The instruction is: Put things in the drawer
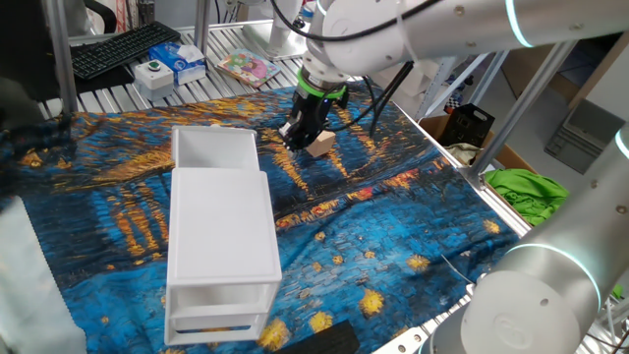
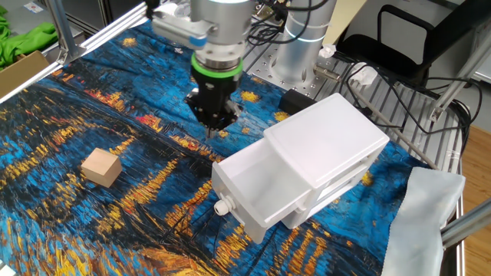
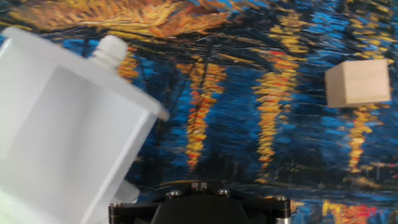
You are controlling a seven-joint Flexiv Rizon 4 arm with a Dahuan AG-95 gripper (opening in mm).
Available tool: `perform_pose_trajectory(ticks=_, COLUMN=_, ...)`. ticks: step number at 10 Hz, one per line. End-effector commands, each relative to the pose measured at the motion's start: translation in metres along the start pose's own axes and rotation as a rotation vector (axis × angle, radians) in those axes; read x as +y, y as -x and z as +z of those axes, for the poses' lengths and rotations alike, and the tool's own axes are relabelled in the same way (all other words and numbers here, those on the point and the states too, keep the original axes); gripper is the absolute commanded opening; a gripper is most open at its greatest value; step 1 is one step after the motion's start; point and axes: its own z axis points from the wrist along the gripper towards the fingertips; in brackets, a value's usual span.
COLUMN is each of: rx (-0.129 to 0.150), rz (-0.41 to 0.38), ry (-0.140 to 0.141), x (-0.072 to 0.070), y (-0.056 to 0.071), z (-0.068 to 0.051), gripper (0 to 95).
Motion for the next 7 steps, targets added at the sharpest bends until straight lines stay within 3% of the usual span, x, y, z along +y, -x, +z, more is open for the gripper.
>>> perform_pose_trajectory(ticks=1, rx=0.013, rz=0.023, ry=-0.003, x=-0.007, y=0.004, z=0.001, gripper=19.0)
perform_pose_trajectory(ticks=4, rx=0.012, rz=0.016, ry=-0.014, x=-0.020, y=0.013, z=0.008, gripper=19.0)
perform_pose_trajectory(ticks=5, rx=0.020, rz=0.018, ry=-0.033, x=-0.028, y=0.021, z=0.012, gripper=38.0)
perform_pose_trajectory(ticks=7, rx=0.027, rz=0.019, ry=-0.051, x=-0.039, y=0.031, z=0.018, gripper=38.0)
